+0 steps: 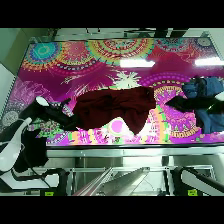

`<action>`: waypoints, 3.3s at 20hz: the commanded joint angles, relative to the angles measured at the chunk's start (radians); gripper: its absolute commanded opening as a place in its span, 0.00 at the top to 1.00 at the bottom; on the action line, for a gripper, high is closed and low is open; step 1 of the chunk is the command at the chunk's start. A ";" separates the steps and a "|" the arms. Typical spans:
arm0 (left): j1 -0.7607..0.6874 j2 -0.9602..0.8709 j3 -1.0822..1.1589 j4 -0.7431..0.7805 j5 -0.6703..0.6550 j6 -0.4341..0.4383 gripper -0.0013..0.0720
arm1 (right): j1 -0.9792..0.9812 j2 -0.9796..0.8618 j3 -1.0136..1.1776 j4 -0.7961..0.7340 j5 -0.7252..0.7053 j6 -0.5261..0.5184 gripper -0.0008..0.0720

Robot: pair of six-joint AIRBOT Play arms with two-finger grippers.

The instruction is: Fold the shirts.

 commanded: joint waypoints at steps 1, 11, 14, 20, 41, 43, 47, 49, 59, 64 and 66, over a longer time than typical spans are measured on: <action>-0.031 0.047 -0.141 -0.048 0.144 0.026 0.94 | 0.063 0.027 -0.180 0.002 -0.124 -0.016 0.39; 0.039 0.068 -0.126 -0.080 0.143 0.045 0.65 | 0.238 -0.137 -0.204 0.118 -0.244 -0.069 0.39; 0.138 0.134 -0.116 -0.064 0.093 0.045 0.65 | 0.238 -0.135 -0.204 0.117 -0.245 -0.068 0.38; 0.177 0.164 -0.187 -0.063 0.255 0.056 0.52 | 0.238 -0.135 -0.204 0.126 -0.246 -0.069 0.38; -0.134 -0.192 0.090 -0.175 0.092 0.101 0.95 | 0.240 -0.312 -0.202 0.601 -0.173 -0.407 0.96; -0.114 -0.163 0.090 -0.247 0.064 0.132 0.96 | 0.238 -0.264 -0.174 0.600 -0.120 -0.417 0.97; -0.045 0.049 0.090 -0.377 0.038 0.168 0.96 | 0.214 -0.011 -0.045 0.600 -0.014 -0.377 0.97; 0.017 0.196 0.092 -0.502 0.000 0.188 0.96 | 0.188 0.154 0.039 0.600 -0.013 -0.347 0.97; 0.316 0.642 0.635 -0.868 -0.050 0.191 0.96 | -0.146 0.779 0.436 0.587 -0.198 -0.413 0.97; 0.386 0.637 0.707 -0.759 -0.003 0.209 0.95 | -0.216 0.716 0.463 0.594 -0.206 -0.480 0.97; 0.314 0.562 0.624 -0.731 -0.003 0.210 0.95 | -0.175 0.555 0.461 0.611 -0.126 -0.481 0.97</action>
